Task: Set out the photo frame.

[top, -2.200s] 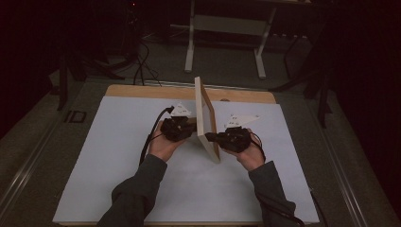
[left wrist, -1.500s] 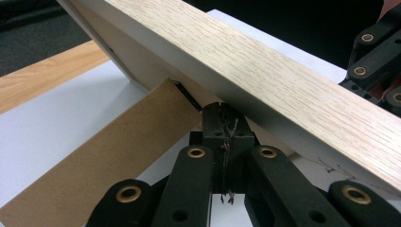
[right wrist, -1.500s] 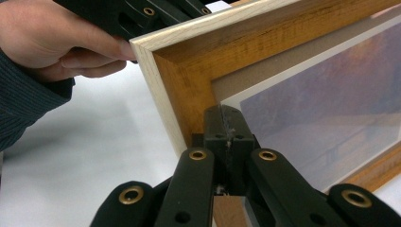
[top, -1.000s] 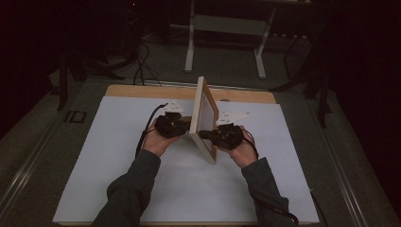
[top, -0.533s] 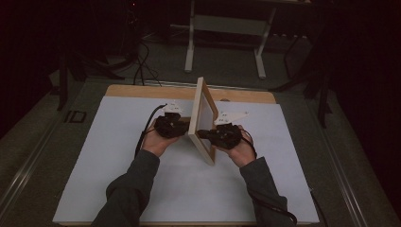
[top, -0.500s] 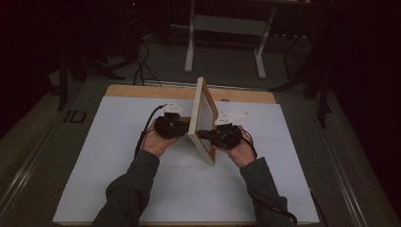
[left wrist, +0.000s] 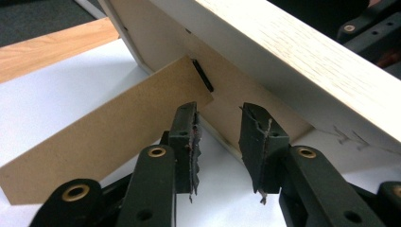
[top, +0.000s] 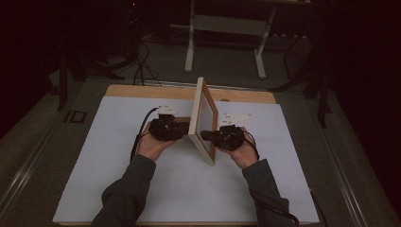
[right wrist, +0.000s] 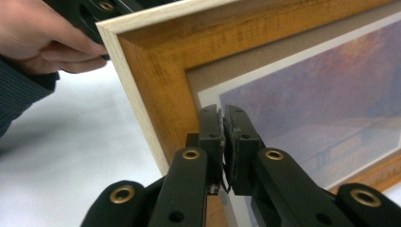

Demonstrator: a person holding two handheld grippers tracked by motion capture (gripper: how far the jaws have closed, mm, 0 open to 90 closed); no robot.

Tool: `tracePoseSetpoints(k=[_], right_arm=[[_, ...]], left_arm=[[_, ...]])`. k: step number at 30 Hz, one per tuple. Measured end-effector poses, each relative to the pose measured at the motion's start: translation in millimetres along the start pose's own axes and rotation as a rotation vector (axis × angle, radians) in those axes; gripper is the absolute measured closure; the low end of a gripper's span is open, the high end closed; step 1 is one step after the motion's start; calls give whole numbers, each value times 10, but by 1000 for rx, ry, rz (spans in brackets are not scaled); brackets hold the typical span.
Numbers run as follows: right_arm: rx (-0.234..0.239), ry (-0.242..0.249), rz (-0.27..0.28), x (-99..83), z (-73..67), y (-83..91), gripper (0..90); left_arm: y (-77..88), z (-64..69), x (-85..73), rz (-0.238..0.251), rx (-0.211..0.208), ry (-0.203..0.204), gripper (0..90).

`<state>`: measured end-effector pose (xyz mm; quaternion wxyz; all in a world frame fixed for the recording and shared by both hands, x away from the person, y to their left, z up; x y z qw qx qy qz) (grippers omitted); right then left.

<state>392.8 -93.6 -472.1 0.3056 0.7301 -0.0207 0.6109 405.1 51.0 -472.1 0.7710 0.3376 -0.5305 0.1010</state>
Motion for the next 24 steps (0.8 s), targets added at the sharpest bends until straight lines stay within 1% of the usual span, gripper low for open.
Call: tracePoseSetpoints(k=[2, 4, 7, 8, 10, 12, 14, 16, 19, 21, 23, 24], right_arm=[[-2, -1, -1, -13, 13, 13, 843], [-5, -2, -3, -27, 25, 27, 828], [-11, -3, -3, -45, 41, 51, 807], [-12, -5, -4, -52, 46, 60, 802], [-15, -7, -4, -65, 59, 79, 795], [-19, -11, -4, -77, 74, 94, 785], [-21, -15, -3, -89, 85, 102, 779], [-22, -14, -4, -102, 90, 104, 772], [-25, -16, -9, -123, 96, 111, 763], [-29, -19, -10, -134, 107, 115, 755], [-32, -25, -9, -142, 117, 121, 749], [-34, -26, -8, -145, 120, 123, 747]], left_arm=[[24, 1, -9, -6, 1, 7, 670], [52, 7, -13, -11, 11, 10, 670], [98, 40, -8, 1, 10, 11, 645], [112, 53, -10, 3, 7, 13, 636], [140, 79, -17, 12, -11, 19, 648], [168, 92, -29, 20, -2, 22, 658], [192, 104, -40, 31, -3, 26, 654], [213, 103, -57, 33, 9, 27, 643], [243, 102, -92, 33, 12, 33, 633], [259, 114, -111, 37, -1, 42, 634], [278, 121, -127, 36, -1, 46, 634], [287, 129, -132, 38, -10, 45, 634]])
Point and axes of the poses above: each handheld gripper's, and its own axes: y roughly backward along the jaws, x roughly out of its top, z roughly to its right, the point moved 7 cm from there along -y, roughly forward along the jaws, and after that the axes turned 7 degrees about z, right-handed, at the moved point
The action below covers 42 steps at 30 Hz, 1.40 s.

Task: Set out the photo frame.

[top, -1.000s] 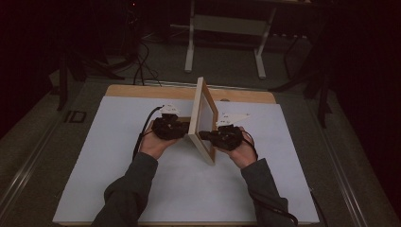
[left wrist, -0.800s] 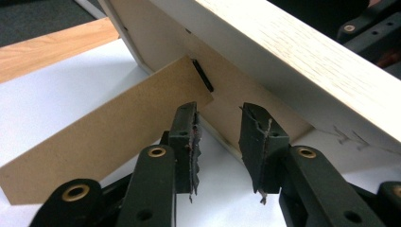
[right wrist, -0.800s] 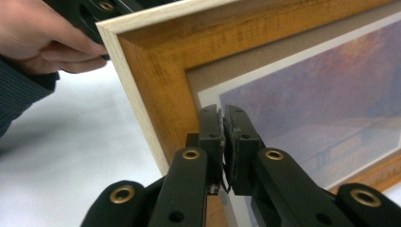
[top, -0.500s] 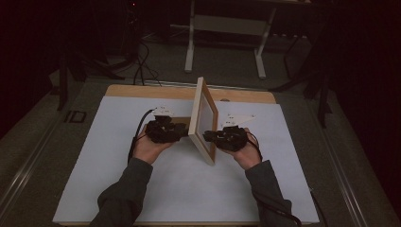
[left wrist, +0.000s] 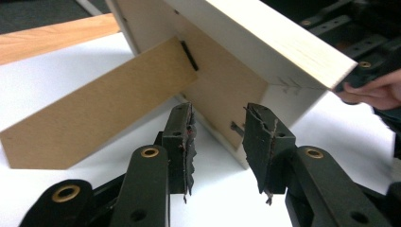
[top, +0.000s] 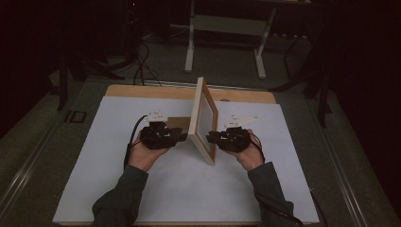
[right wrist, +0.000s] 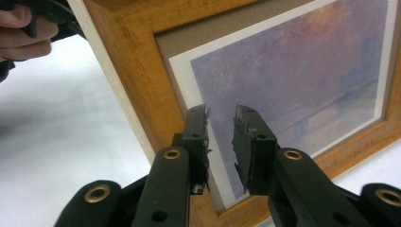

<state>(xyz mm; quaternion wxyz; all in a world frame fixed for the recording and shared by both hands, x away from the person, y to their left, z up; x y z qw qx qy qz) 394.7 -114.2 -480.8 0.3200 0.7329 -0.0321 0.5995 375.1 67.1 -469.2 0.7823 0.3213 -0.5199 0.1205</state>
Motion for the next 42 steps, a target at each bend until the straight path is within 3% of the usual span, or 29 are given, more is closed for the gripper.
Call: tracePoseSetpoints(k=[12, 22, 28, 34, 42], right_arm=[[-20, -15, -3, -51, 64, 55, 713], [-25, -25, -4, -70, 84, 68, 702], [-25, -23, -6, -75, 82, 59, 702], [-23, -31, -8, -97, 83, 52, 700], [-30, -41, -7, -134, 105, 76, 700]], left_arm=[[48, 161, -57, -6, -34, -23, 574], [9, 293, -36, 5, -22, -41, 459], [-44, 306, 3, 19, 2, -28, 362], [-124, 350, 64, 30, 22, -31, 332], [-278, 357, 153, 48, 110, -31, 287]])
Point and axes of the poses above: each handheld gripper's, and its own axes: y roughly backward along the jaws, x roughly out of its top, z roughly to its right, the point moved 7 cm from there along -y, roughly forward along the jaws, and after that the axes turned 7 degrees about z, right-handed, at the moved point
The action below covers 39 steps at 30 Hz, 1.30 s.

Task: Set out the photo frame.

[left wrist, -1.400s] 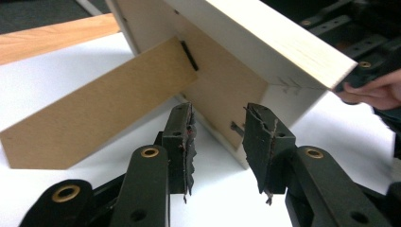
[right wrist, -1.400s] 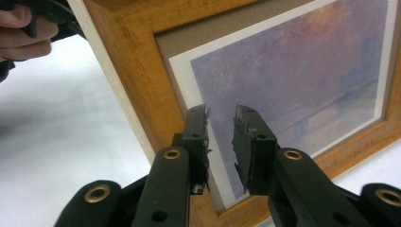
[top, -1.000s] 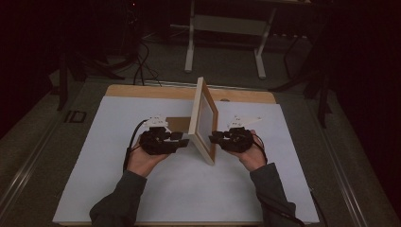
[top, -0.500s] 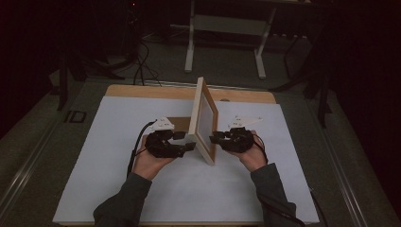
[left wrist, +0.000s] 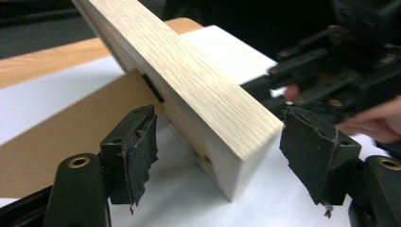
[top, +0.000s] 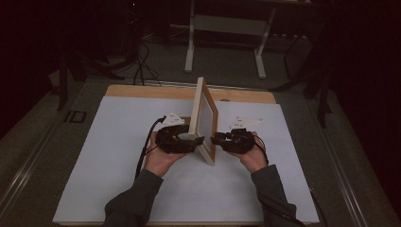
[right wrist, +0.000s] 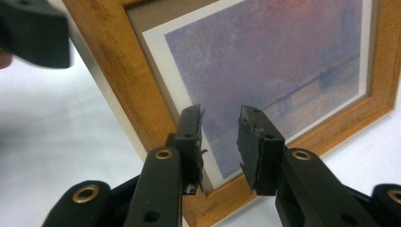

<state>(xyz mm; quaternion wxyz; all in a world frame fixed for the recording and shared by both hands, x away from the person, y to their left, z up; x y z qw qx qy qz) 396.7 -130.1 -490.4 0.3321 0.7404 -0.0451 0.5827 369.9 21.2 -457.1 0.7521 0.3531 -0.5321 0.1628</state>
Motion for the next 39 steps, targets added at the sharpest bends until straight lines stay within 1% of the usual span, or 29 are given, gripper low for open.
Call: tracePoseSetpoints(k=[1, 2, 4, 6, 7, 9, 11, 13, 16, 21, 24, 26, 34, 39], right_arm=[[0, 0, 0, 0, 0, 0, 700], [0, -1, 4, 0, 5, 4, 699], [-2, -4, 4, -7, 19, 21, 700], [-4, -9, 4, -18, 27, 27, 699], [-4, -10, 4, -22, 28, 29, 700], [-5, -12, 4, -32, 30, 33, 700], [-4, -14, 7, -38, 34, 34, 699], [-5, -15, 8, -40, 39, 37, 696], [-5, -17, 9, -43, 41, 38, 695], [-3, -21, 8, -48, 38, 36, 695], [-3, -20, 9, -47, 38, 35, 695], [-3, -20, 8, -45, 39, 35, 695], [3, -15, 6, -47, 35, 23, 693], [1, -15, 4, -45, 37, 25, 693]], left_arm=[[0, 0, 0, 0, 0, 0, 291], [-27, 0, 12, 11, 13, 3, 291], [-49, -4, 17, 14, 31, 2, 308], [-74, -4, 21, 18, 38, 10, 322], [-84, -9, 21, 17, 50, 10, 327], [-103, -7, 25, 23, 52, 18, 350], [-119, -5, 26, 27, 62, 15, 372], [-127, -5, 22, 21, 73, 10, 415], [-135, 5, 28, 27, 79, 15, 436], [-135, 13, 26, 20, 92, 21, 460], [-133, 12, 25, 18, 88, 30, 469], [-130, 3, 23, 19, 84, 44, 479], [-86, -66, 20, 19, 100, 67, 524], [-47, -134, 20, 23, 127, 84, 561]])
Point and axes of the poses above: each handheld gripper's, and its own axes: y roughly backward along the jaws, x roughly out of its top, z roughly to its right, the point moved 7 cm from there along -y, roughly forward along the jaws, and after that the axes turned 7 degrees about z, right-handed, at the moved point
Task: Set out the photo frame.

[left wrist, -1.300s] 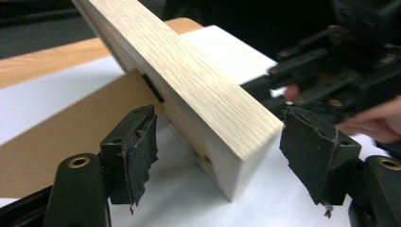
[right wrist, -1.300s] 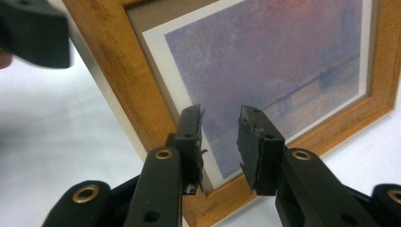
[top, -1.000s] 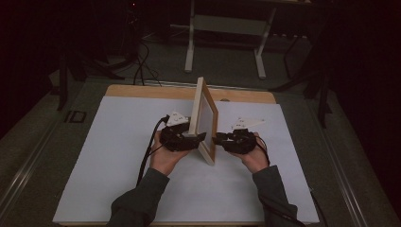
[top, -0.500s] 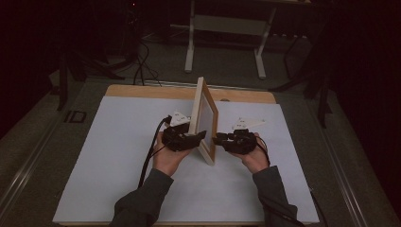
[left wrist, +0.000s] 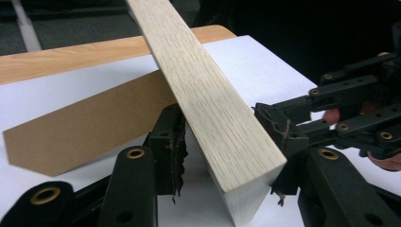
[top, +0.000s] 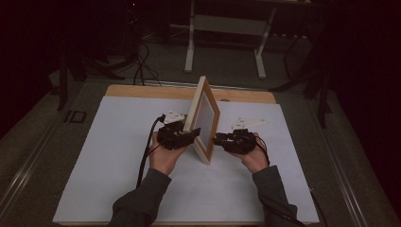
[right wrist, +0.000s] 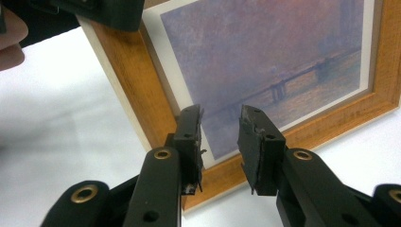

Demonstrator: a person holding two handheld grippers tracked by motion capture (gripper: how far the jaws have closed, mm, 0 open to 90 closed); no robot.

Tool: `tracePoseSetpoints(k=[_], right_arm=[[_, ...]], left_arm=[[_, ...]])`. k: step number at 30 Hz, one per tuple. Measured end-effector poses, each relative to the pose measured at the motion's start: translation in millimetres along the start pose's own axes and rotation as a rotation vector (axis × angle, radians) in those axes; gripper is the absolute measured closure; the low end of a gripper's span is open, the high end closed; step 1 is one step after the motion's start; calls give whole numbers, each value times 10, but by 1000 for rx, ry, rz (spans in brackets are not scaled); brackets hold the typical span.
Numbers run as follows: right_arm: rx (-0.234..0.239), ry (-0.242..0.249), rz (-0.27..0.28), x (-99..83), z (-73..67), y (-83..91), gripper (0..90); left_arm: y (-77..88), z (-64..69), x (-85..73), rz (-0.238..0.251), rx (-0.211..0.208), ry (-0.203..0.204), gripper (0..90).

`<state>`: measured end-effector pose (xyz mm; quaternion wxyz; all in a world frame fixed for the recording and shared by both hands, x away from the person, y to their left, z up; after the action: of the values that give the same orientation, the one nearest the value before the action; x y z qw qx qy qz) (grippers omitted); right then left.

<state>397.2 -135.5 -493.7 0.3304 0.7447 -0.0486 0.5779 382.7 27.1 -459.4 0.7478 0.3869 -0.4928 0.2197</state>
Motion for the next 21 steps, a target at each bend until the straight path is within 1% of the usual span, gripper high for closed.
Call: tracePoseSetpoints(k=[5, 9, 12, 16, 21], right_arm=[[0, 1, 2, 8, 4, 7, 693], [-4, 1, 4, 13, 9, 12, 693], [-3, 1, 5, 17, 6, 12, 693], [-2, 1, 7, 21, 6, 11, 693], [-6, -1, 14, 26, 12, 18, 693]], left_arm=[[19, -56, 4, 9, 14, 11, 586], [30, -90, 9, 20, 36, 1, 594], [40, -121, 8, 32, 41, 11, 606], [48, -147, 9, 42, 56, 13, 617], [61, -213, 11, 51, 69, 33, 640]])
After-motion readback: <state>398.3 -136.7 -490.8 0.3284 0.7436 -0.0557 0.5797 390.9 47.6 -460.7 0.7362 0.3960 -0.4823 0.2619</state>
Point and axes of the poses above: each handheld gripper's, and its own axes: y roughly backward along the jaws, x roughly out of its top, z roughly to its right, the point moved 7 cm from there along -y, roughly forward along the jaws, and after that the axes turned 7 degrees about z, right-handed, at the moved point
